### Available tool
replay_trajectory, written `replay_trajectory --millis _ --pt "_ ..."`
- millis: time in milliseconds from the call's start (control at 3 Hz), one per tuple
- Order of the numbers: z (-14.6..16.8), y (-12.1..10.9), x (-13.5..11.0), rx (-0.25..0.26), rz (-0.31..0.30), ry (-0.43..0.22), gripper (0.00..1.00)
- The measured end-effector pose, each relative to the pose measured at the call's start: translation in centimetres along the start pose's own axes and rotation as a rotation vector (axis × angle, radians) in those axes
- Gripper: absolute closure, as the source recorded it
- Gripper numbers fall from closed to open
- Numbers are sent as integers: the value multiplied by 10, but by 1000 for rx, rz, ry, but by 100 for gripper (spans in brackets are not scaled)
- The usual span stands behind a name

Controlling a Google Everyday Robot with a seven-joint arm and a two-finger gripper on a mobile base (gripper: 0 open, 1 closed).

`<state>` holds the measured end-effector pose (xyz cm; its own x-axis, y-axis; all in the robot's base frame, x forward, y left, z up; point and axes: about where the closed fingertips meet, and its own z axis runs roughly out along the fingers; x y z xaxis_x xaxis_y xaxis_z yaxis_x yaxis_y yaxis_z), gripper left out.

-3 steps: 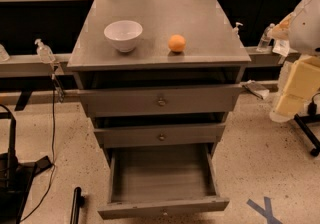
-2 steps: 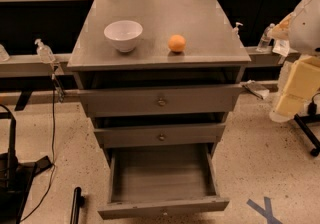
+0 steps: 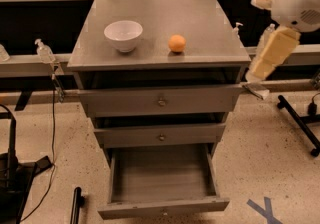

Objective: Place orange into bottom drawer

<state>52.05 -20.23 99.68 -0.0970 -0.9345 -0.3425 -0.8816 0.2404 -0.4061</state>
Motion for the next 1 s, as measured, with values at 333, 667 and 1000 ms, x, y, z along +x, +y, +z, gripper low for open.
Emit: replay_trajectory --millis 333,667,1000 --pt "44 -66 -49 140 -24 -157 0" --pt "35 -71 -50 176 -25 -163 0" --pt "35 -66 -48 160 -26 -156 0"
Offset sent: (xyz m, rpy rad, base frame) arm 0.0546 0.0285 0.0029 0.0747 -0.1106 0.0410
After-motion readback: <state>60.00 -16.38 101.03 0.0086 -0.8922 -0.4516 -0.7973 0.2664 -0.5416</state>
